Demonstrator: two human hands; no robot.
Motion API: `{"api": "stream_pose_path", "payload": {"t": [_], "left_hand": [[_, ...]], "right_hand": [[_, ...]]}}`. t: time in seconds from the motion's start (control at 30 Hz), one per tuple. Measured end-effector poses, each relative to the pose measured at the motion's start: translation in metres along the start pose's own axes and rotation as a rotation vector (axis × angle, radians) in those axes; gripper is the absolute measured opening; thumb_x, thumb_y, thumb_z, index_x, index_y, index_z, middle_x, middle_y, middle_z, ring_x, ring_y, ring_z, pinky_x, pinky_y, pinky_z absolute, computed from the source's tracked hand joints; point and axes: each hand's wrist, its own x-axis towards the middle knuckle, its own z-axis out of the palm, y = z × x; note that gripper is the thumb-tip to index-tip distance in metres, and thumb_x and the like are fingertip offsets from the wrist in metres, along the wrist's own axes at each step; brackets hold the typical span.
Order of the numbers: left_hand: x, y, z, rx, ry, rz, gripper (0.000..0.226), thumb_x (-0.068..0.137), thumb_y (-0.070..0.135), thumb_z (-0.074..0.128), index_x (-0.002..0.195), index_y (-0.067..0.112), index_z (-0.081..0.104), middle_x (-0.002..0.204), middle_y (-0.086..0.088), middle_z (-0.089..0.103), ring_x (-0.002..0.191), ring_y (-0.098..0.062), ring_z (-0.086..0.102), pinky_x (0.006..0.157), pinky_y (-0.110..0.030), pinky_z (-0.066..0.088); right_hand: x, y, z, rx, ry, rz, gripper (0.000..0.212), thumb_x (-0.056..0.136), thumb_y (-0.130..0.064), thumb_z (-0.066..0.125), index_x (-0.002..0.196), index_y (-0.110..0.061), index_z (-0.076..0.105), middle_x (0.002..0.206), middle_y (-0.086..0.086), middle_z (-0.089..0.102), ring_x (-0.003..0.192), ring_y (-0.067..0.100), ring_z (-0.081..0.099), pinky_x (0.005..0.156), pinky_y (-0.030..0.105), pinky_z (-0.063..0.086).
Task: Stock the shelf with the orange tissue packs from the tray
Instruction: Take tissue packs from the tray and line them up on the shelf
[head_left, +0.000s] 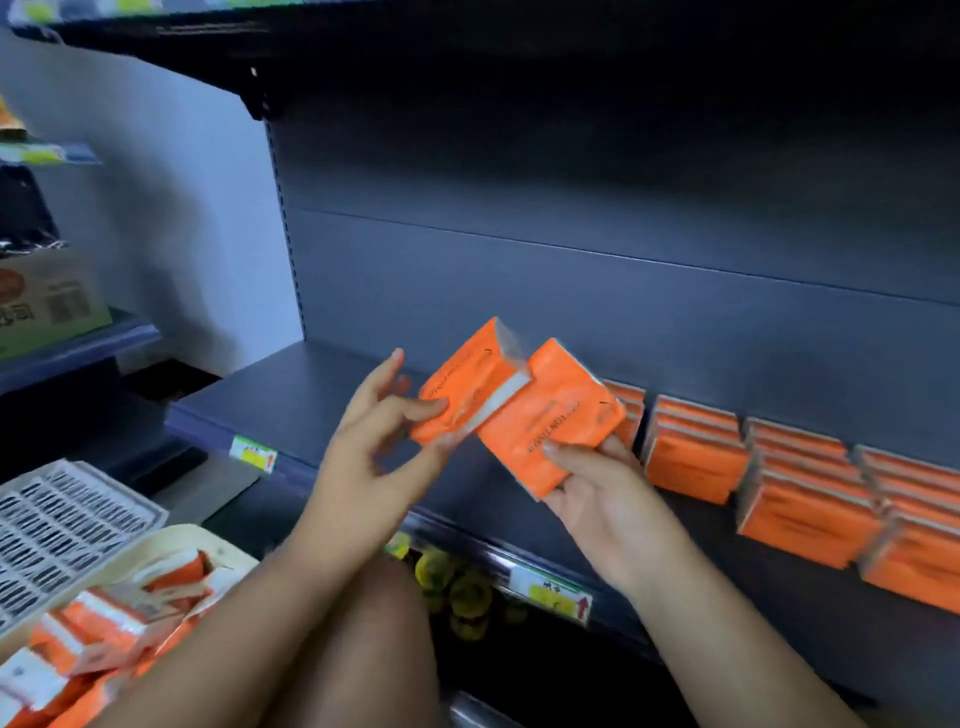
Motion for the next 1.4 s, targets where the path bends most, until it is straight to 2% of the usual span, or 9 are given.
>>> {"api": "stream_pose_path", "payload": {"t": [0.07,0.17,0.3,0.37,0.47,0.6,0.87,1.07,1.4], "left_hand": [[0.013,0.005,0.026,-0.124,-0.045,-0.065,0.013,0.095,0.01,0.073,0.084,0.018,0.075,0.128,0.021,0.066,0.145,-0.007,0.044,0.11,-0.029,0.044],[0.029,0.004,0.057,-0.262,-0.161,-0.184,0.014,0.088,-0.003,0.076,0.081,0.009,0.072,0.113,-0.006,0.075,0.131,-0.004,0.058,0.104,-0.033,0.045],[0.051,-0.011,0.085,-0.308,-0.397,-0.269,0.073,0.063,0.004,0.087,0.13,0.024,0.064,0.135,0.0,0.065,0.08,-0.023,0.059,0.077,-0.03,0.056],[0.057,-0.024,0.096,-0.278,-0.542,-0.258,0.1,0.062,0.004,0.09,0.147,0.038,0.05,0.14,0.001,0.06,0.073,-0.023,0.054,0.073,-0.031,0.054],[0.061,-0.039,0.112,-0.249,-0.638,-0.298,0.085,0.056,0.021,0.095,0.134,0.038,0.065,0.109,-0.009,0.069,0.082,-0.025,0.058,0.08,-0.041,0.054],[0.073,-0.057,0.128,-0.215,-0.688,-0.33,0.059,0.059,0.01,0.098,0.11,0.008,0.067,0.096,-0.002,0.069,0.086,-0.015,0.067,0.075,-0.029,0.057],[0.09,-0.1,0.158,-0.095,-0.367,-0.655,0.042,0.086,0.037,0.083,0.112,0.013,0.06,0.099,-0.009,0.073,0.079,-0.022,0.072,0.066,-0.035,0.062],[0.087,-0.116,0.164,0.136,-0.332,-0.654,0.039,0.087,0.051,0.078,0.104,0.021,0.059,0.104,-0.005,0.069,0.089,-0.026,0.074,0.063,-0.039,0.061],[0.086,-0.11,0.182,0.089,-0.347,-0.612,0.049,0.089,0.04,0.079,0.131,0.03,0.056,0.108,-0.002,0.069,0.092,-0.025,0.069,0.077,-0.042,0.059]], "right_hand": [[-0.004,-0.011,-0.022,-0.023,0.053,-0.035,0.052,0.08,0.001,0.063,0.129,-0.017,0.064,0.13,0.009,0.072,0.124,0.026,0.066,0.105,0.046,0.05],[-0.005,-0.02,-0.055,-0.059,0.127,-0.053,0.054,0.077,0.002,0.066,0.13,-0.012,0.063,0.13,0.012,0.071,0.123,0.03,0.067,0.105,0.049,0.051],[-0.003,-0.033,-0.093,-0.136,0.178,0.02,0.066,0.067,0.008,0.072,0.132,-0.002,0.063,0.125,0.016,0.072,0.118,0.036,0.068,0.103,0.05,0.053],[-0.002,-0.041,-0.106,-0.219,0.134,0.099,0.062,0.07,0.004,0.071,0.132,0.0,0.064,0.127,0.019,0.071,0.119,0.037,0.068,0.105,0.053,0.052],[0.003,-0.055,-0.121,-0.313,0.128,0.172,0.045,0.085,0.008,0.064,0.129,-0.002,0.068,0.125,0.019,0.072,0.116,0.034,0.07,0.1,0.048,0.056],[0.019,-0.064,-0.137,-0.499,0.146,0.128,0.036,0.085,0.003,0.072,0.119,-0.007,0.073,0.115,0.013,0.077,0.109,0.031,0.073,0.1,0.048,0.056],[0.046,-0.096,-0.173,-1.213,0.448,-0.308,0.037,0.073,-0.014,0.085,0.101,-0.029,0.066,0.096,-0.01,0.076,0.09,0.008,0.071,0.088,0.037,0.057],[0.043,-0.091,-0.2,-1.617,0.273,-0.417,0.044,0.065,-0.008,0.087,0.104,-0.021,0.072,0.093,-0.004,0.064,0.092,0.012,0.054,0.076,0.013,0.037],[0.044,-0.082,-0.214,-1.871,0.336,-0.245,0.071,0.066,-0.016,0.081,0.135,-0.023,0.064,0.121,0.006,0.064,0.117,0.034,0.054,0.097,0.047,0.051]]}}
